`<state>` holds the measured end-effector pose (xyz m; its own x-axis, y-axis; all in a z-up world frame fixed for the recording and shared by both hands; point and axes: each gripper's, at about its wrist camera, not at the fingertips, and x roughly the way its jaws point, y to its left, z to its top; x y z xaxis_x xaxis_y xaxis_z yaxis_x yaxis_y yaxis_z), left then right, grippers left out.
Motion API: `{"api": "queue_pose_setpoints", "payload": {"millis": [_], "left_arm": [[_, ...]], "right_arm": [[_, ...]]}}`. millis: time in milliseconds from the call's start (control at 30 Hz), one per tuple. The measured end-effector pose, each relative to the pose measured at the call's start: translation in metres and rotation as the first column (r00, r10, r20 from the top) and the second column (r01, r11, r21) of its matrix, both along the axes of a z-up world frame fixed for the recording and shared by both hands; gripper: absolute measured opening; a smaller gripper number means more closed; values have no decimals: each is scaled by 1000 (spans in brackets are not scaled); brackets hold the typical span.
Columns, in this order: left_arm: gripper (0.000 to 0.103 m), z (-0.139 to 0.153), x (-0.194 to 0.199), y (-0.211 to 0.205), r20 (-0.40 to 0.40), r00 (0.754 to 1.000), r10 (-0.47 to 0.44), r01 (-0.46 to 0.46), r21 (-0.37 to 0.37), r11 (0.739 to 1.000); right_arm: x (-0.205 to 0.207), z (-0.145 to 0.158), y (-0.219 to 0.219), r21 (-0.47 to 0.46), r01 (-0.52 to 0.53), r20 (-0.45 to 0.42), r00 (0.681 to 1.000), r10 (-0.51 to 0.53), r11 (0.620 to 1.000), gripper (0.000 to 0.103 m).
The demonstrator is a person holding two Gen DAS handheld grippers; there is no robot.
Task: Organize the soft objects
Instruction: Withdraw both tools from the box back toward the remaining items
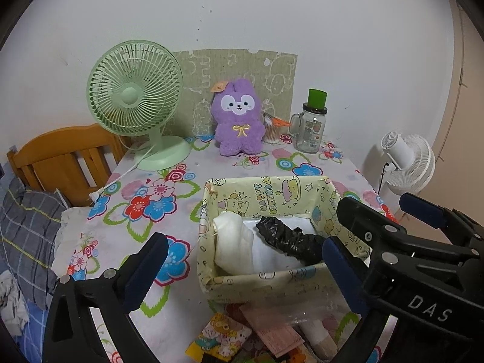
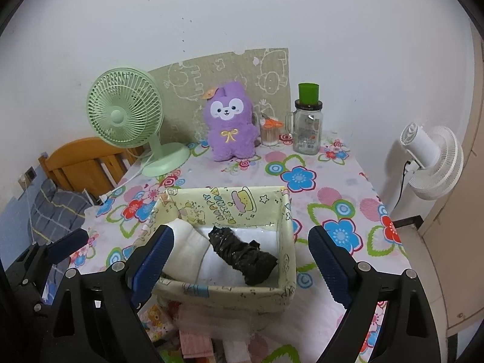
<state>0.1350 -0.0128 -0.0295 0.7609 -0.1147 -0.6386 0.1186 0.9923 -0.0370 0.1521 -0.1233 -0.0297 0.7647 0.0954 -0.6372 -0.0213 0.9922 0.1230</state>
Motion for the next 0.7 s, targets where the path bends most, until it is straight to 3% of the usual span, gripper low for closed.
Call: {"api": "queue_pose_setpoints", "payload": {"millis": [700], "left_arm": [[103, 18, -53, 0, 67, 998, -17, 17, 1, 1000]], "right_arm": [[-60, 23, 0, -23, 19, 68, 998, -17, 1000, 94]]}}
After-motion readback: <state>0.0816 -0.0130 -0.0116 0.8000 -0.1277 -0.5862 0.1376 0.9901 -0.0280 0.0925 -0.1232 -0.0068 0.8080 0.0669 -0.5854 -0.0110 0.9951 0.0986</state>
